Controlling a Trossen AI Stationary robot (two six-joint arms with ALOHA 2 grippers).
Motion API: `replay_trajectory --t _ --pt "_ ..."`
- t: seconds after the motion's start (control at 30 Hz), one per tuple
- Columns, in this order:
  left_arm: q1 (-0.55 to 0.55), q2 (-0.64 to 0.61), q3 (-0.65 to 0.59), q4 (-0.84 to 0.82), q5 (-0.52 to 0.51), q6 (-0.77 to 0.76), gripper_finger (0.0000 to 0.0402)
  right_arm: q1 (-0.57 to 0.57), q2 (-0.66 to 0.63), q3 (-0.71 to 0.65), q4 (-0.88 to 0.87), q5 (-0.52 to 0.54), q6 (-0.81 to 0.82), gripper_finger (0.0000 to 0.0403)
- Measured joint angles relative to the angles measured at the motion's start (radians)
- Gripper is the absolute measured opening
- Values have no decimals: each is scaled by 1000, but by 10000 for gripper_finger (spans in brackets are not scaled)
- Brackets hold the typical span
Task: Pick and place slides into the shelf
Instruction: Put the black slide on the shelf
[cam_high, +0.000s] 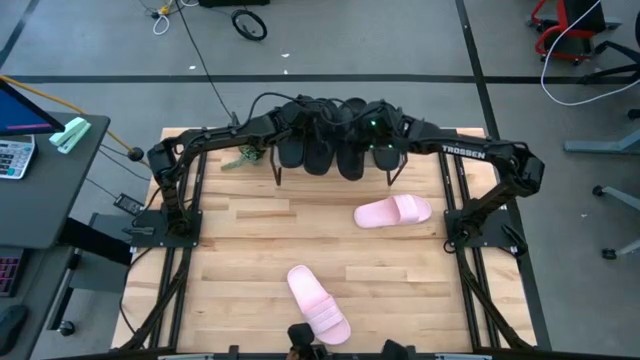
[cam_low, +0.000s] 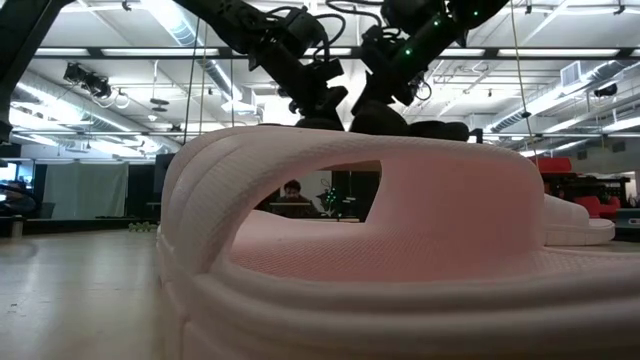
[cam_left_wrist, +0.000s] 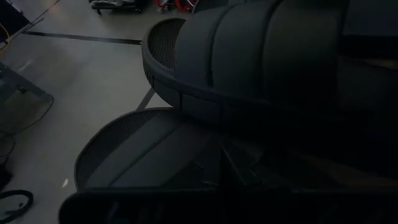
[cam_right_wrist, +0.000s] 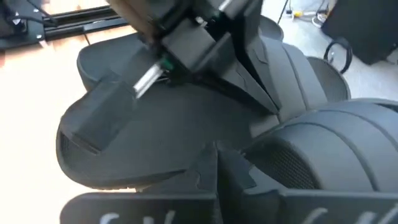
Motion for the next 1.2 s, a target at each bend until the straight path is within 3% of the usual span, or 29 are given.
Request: replay_trajectory --t 0.27,0.8,1.2 --pt "-4 1 0 -3 -2 0 0 -13 30 3 -59 9 -3 0" --pt "-3 1 0 -36 -32 2 0 -24 39 -3 -175 148 45 0" --pt "-21 0 0 -45 -50 2 0 -29 39 -5 -144 128 65 0"
